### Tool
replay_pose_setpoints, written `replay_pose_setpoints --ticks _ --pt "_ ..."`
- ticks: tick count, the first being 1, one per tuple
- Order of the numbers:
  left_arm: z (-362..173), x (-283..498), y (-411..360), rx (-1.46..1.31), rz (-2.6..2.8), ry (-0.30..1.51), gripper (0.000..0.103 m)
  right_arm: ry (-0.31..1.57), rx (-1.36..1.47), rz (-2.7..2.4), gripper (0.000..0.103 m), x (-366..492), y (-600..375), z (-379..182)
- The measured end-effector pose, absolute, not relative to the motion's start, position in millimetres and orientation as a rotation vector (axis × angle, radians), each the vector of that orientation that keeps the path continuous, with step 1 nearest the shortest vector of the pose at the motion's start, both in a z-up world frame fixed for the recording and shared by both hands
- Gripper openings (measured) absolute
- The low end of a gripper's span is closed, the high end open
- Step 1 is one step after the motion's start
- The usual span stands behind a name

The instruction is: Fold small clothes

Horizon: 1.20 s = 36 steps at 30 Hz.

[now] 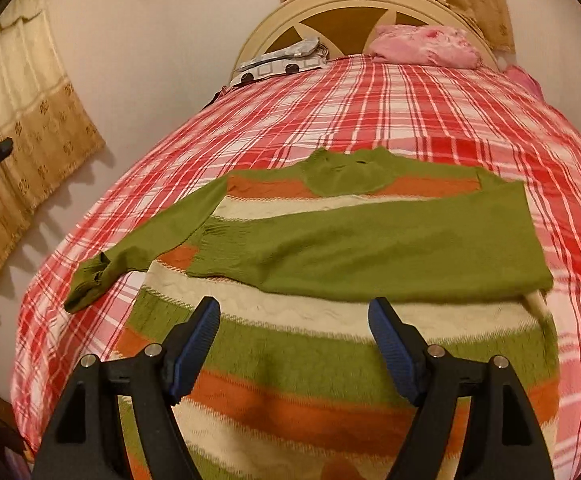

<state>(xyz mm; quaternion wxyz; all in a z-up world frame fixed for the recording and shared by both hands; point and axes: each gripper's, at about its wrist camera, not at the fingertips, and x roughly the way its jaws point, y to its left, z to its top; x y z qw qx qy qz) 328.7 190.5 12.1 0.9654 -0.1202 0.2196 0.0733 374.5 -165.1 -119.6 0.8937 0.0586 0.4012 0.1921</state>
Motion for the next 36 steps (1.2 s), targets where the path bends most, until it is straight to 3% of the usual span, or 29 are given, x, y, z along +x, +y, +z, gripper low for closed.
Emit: replay_pose_setpoints --ticks 1,4,5,9,17,21,23,27,30,32,36 --pt "5 326 191 -0.209 0.172 0.457 0.017 0.827 0.120 0.404 0.077 371 -167 -119" --pt "-25 315 191 -0.101 0.255 0.502 0.084 0.816 0.102 0.423 0.077 362 -168 -119" --pt "-39 311 191 -0.056 0.280 0.516 0.085 0.816 0.095 0.425 0.077 361 -168 -120" --pt "-84 312 187 0.108 0.296 0.623 0.085 0.827 0.067 0.422 0.077 358 -164 -126" --pt "-150 333 194 0.158 0.240 0.796 0.084 0.866 0.035 0.413 0.077 354 -156 -142" --pt "-170 341 198 0.148 0.243 0.840 0.083 0.885 0.027 0.398 0.077 356 -153 -151" --pt "-174 345 204 0.131 0.243 0.847 0.077 0.890 0.025 0.389 0.077 357 -152 -155" --pt "-177 348 209 0.099 0.210 0.850 0.074 0.909 0.020 0.377 0.077 358 -150 -164" --pt "-179 351 214 0.051 0.163 0.867 0.059 0.920 0.021 0.371 0.077 357 -149 -169" --pt "-179 351 216 0.005 0.110 0.878 0.034 0.921 0.015 0.366 0.077 356 -147 -172" --pt "-174 351 216 -0.015 0.078 0.871 0.019 0.912 -0.014 0.355 0.077 354 -144 -175"
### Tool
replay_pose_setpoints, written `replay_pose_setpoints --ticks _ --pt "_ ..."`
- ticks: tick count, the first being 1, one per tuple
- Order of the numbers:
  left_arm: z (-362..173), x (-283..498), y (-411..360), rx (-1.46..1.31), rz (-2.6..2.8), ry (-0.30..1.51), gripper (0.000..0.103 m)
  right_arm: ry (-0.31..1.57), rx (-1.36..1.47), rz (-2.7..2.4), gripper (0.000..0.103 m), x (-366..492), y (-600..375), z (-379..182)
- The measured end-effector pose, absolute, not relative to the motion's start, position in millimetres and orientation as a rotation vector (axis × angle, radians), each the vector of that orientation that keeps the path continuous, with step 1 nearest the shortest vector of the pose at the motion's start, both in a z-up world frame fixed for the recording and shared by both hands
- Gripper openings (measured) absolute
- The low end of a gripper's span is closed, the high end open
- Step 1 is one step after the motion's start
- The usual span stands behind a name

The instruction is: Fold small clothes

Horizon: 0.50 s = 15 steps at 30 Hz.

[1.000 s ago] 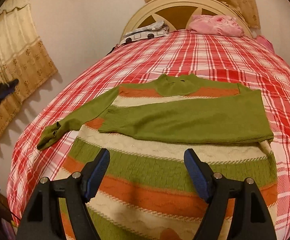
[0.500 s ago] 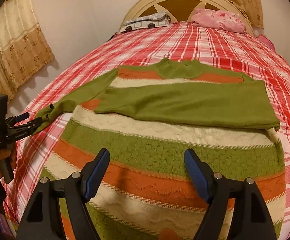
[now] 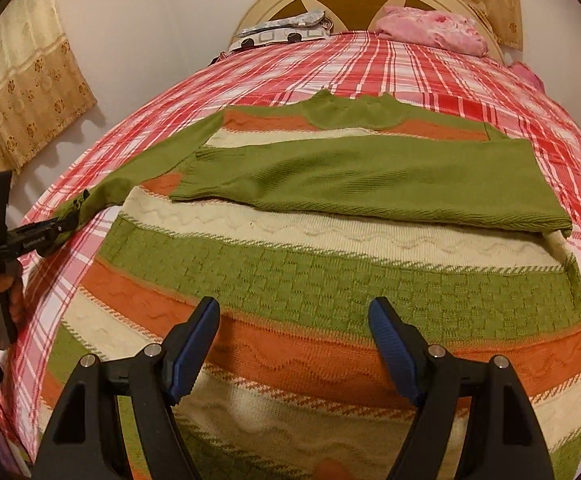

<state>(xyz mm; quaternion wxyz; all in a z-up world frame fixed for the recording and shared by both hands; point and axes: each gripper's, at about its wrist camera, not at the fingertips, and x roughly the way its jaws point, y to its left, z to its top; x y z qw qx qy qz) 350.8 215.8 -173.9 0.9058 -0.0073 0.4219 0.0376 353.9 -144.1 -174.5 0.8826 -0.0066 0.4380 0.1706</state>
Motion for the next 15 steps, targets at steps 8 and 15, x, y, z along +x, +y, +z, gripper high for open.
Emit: replay_pose_setpoints --ticks 8,15 --pt "-163 341 225 -0.064 0.069 0.833 0.018 0.906 -0.028 0.349 0.077 353 -143 -178" --pt "-173 350 225 -0.039 0.061 0.859 0.013 0.913 -0.046 0.348 0.080 353 -139 -181"
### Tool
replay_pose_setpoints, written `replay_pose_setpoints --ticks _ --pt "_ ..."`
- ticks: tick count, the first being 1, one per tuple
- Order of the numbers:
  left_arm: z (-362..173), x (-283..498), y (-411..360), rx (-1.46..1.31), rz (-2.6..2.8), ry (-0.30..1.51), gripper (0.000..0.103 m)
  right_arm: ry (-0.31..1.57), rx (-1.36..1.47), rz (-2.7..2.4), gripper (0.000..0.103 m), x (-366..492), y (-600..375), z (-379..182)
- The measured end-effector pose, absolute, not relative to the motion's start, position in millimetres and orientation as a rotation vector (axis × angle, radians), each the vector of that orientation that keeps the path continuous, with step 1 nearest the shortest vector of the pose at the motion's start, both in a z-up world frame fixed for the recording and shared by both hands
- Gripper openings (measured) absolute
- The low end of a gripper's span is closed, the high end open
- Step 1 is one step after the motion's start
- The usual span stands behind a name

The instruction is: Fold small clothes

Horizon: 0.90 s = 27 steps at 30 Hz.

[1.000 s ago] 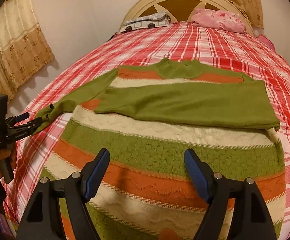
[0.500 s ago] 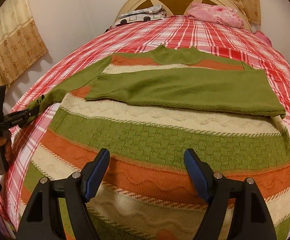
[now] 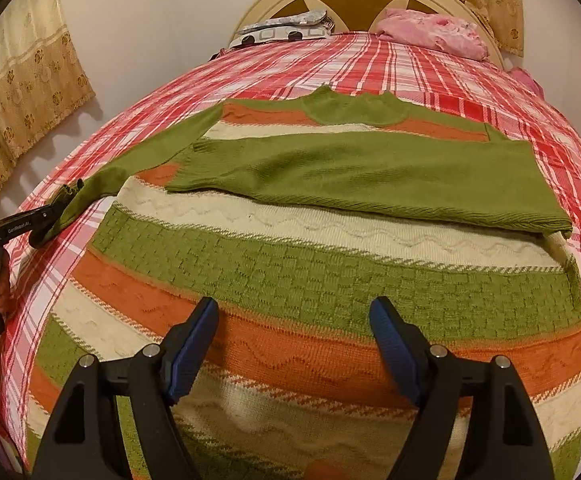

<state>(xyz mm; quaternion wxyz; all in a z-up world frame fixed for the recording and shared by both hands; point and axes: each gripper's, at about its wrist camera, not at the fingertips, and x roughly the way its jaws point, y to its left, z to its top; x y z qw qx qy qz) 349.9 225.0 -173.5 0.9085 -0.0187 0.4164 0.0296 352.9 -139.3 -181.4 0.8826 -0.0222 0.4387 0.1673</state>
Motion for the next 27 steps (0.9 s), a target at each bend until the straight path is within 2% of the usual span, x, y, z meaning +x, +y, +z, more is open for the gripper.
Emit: replay_pose_setpoints --ticks 2,12,18,27 --pt "-168 348 228 -0.058 0.067 0.839 0.007 0.911 -0.054 0.346 0.080 352 -138 -182" --pt "-73 328 243 -0.331 0.022 0.595 0.005 0.887 0.038 0.361 0.080 352 -152 -177" --pt "-19 338 207 -0.353 -0.037 0.474 0.005 0.848 0.148 0.328 0.080 342 -177 -163" --pt "27 369 126 -0.329 -0.195 0.406 0.005 0.769 0.168 0.311 0.080 318 -213 -136"
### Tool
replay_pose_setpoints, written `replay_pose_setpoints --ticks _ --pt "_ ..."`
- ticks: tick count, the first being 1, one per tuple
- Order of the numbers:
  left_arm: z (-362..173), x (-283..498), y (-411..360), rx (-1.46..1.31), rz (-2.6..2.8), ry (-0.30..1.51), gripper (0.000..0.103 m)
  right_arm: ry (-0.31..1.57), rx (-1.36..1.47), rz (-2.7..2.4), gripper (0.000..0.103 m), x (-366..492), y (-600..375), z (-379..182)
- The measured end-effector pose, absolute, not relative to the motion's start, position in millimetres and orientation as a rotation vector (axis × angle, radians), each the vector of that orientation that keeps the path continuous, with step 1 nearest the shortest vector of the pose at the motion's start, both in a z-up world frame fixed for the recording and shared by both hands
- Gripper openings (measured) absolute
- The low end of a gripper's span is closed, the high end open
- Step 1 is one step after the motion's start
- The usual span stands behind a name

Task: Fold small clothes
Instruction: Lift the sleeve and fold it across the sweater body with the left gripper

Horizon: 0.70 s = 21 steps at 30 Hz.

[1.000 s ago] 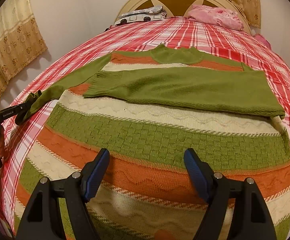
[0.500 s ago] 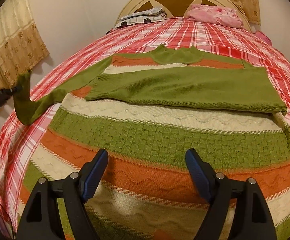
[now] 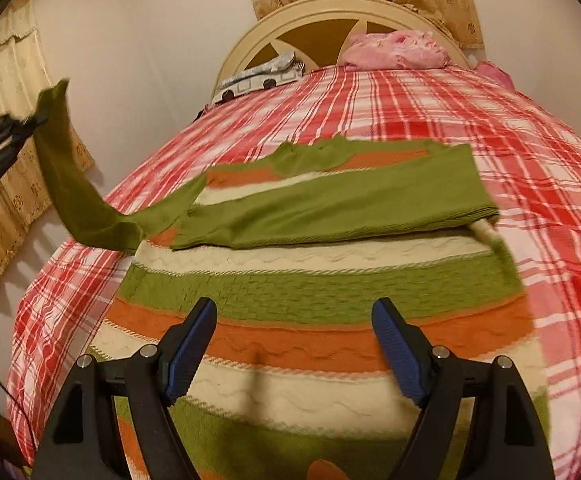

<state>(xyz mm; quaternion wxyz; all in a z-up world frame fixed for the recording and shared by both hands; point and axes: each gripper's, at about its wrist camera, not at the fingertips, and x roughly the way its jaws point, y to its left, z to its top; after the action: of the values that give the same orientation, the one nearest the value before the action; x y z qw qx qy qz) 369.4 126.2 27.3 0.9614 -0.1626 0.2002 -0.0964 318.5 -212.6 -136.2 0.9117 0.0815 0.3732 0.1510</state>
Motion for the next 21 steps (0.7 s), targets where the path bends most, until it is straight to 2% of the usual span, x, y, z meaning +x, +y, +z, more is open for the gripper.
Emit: replay_pose_setpoints --ticks 11,21 --pt "29 405 19 -0.330 -0.331 0.431 0.005 0.757 0.213 0.284 0.080 298 -260 -142" --pt "-38 425 -87 -0.235 -0.368 0.549 0.005 0.784 0.294 0.249 0.080 283 -300 -158"
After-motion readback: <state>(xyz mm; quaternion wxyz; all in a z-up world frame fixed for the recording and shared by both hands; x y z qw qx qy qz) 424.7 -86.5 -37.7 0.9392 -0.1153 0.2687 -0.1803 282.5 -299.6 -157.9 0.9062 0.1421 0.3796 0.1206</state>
